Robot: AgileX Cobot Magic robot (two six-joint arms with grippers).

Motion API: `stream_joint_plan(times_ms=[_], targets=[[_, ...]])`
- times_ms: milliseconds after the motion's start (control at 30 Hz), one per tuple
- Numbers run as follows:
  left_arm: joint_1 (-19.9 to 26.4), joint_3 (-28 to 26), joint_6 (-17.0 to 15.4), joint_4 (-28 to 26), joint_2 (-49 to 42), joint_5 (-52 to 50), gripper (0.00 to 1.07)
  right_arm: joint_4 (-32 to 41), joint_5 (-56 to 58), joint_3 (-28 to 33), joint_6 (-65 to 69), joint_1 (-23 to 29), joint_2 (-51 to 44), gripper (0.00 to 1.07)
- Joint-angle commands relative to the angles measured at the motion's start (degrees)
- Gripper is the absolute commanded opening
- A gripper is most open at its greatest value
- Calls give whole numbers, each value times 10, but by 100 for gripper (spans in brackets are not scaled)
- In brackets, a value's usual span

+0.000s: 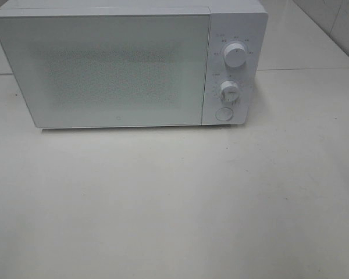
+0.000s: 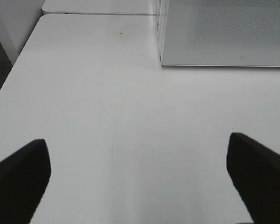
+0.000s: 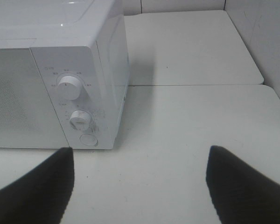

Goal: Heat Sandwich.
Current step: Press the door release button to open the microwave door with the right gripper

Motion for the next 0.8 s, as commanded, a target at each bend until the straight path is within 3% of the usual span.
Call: stream_joint_plan(times_ms=[33,567,800], targets=[[-2,2,-2,-1,-13,-3,97,-1,-44,-3,2,-5,33,75],[-2,2,-2,-1,-13,-3,97,-1,-189,-2,9,-5,195,75],[-2,2,-2,-1,-13,-3,97,-1,-376,54,14,-3,268,75]])
